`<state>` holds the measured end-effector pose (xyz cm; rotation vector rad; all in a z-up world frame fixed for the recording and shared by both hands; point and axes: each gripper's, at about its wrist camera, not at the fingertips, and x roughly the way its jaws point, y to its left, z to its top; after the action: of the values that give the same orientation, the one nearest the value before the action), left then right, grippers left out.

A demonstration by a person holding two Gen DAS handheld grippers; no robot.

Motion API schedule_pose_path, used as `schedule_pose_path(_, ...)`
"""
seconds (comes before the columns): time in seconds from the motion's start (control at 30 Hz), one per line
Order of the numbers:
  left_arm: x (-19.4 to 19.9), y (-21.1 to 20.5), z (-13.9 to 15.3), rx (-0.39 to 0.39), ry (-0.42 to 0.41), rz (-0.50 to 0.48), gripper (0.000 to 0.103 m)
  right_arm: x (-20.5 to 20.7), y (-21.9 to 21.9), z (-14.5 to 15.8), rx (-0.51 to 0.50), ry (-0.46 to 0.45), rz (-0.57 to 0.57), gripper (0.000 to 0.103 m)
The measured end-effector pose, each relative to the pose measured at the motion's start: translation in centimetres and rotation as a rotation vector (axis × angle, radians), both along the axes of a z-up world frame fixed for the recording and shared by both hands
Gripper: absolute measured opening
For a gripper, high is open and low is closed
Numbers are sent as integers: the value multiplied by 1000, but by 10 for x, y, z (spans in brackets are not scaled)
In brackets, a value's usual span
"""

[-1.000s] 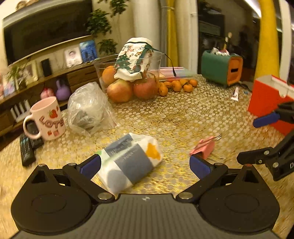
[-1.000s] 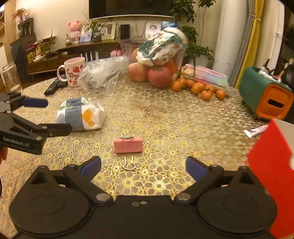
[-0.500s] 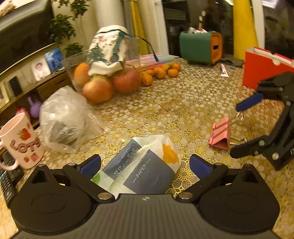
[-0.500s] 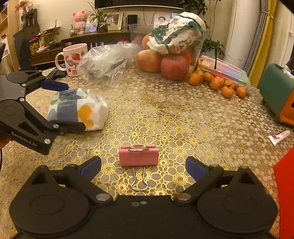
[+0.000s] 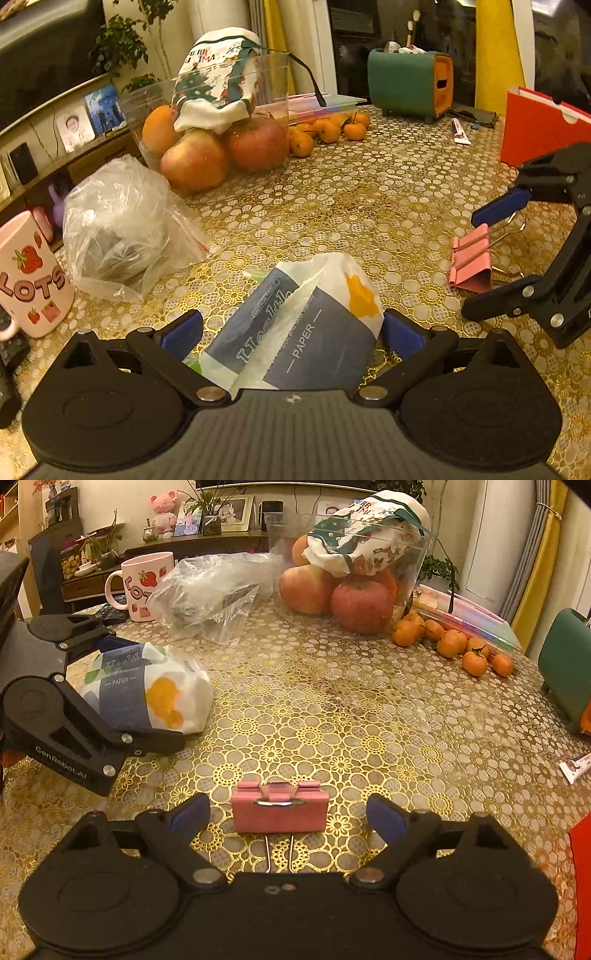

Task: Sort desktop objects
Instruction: 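Grasp the white-and-blue tissue pack with the left tool while the right tool grasps the pink binder clip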

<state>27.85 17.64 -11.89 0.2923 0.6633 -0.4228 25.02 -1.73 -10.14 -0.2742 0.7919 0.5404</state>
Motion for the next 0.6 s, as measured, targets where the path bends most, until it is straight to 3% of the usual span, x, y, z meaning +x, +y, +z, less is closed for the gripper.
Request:
schedule_pose_path(0.13,1,1,0,-31,25,18,99,0,-1,0,22,13,4,84)
schedule_pose_path(0.27,1,1,2,-73,61,28,83,-1,-3,2,37,13,-14,74)
schedule_pose_path(0.5,-5,-11,7,-53,77,75,67,0,-9,6,45,18,-31,49)
schedule_pose_path(0.6,-8,-18,10,-36,79,97,58,0,-13,8,55,32,-38,48)
